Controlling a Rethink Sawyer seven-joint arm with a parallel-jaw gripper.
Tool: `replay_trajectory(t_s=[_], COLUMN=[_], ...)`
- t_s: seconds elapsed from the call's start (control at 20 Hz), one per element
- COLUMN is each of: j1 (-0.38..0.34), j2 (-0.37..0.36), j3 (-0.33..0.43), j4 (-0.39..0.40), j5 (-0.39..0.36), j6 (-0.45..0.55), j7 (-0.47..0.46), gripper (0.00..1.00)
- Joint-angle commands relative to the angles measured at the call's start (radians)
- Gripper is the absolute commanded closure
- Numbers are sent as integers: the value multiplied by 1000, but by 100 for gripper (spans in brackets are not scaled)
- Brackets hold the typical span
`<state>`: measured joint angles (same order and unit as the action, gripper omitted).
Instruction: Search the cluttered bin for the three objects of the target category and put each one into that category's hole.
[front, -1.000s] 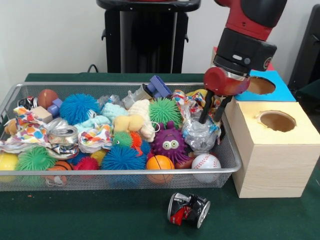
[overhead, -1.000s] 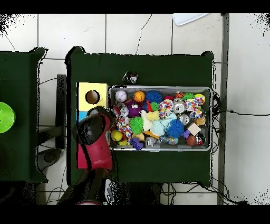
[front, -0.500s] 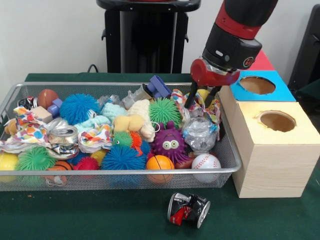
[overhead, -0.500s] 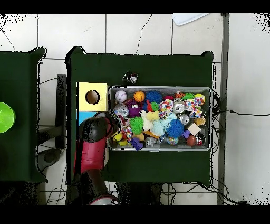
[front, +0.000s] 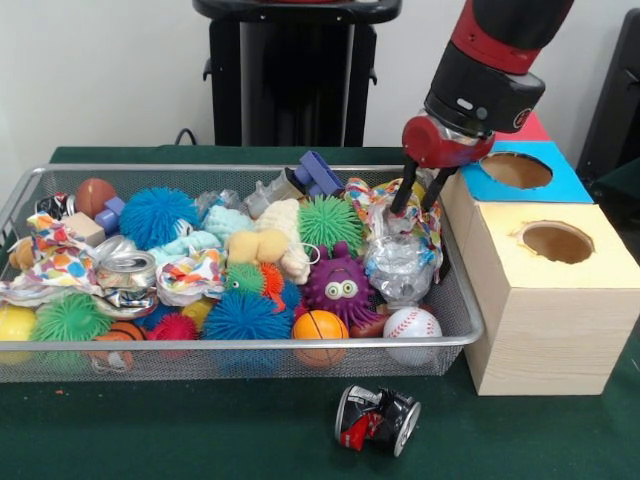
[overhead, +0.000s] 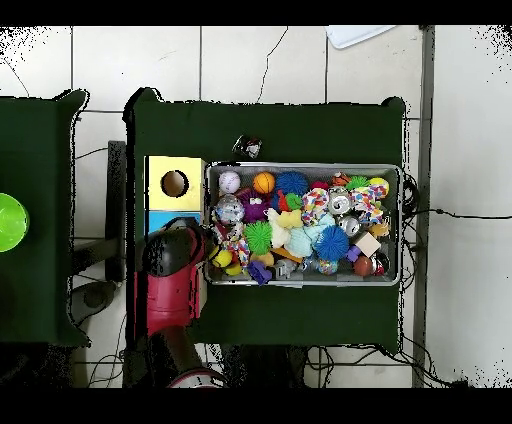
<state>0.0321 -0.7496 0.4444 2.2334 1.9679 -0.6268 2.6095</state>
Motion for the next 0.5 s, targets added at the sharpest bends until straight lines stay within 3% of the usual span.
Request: replay_trajectory(t_s=[0.05, 0.4, 0.5], j1=[-17, 21, 24], j2=[17, 47, 50], j3=[57, -74, -89], j4=[49, 10, 4], j5=[-63, -362, -398], j6=[21, 29, 25], j7=[-169, -86, -74], gripper=[0, 0, 0])
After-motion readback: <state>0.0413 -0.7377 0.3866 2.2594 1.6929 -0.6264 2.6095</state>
